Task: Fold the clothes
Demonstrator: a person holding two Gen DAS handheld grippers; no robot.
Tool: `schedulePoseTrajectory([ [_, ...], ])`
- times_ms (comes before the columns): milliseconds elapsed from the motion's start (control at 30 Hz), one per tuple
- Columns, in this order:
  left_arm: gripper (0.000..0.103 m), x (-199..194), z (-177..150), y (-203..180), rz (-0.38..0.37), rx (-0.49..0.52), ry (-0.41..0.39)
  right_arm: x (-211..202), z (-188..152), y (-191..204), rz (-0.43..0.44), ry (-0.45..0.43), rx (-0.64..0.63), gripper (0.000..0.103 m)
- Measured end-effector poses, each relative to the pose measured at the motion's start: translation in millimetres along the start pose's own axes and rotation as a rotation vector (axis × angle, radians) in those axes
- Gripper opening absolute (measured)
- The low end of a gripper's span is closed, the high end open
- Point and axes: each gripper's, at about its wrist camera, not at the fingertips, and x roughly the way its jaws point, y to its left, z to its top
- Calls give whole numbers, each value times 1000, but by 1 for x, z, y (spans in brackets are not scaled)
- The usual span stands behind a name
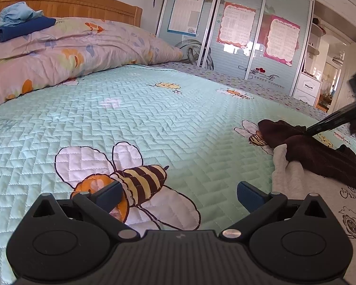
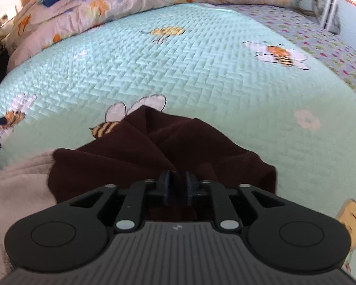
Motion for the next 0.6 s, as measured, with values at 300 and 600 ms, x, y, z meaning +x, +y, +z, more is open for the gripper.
schedulePoseTrajectory([
  [300, 102, 0, 0, -2, 5, 1, 7, -104, -82, -37, -181, 32, 141, 59],
  [600, 102, 2, 0, -3, 12, 7, 19, -91, -135, -40, -192, 97, 204, 49],
])
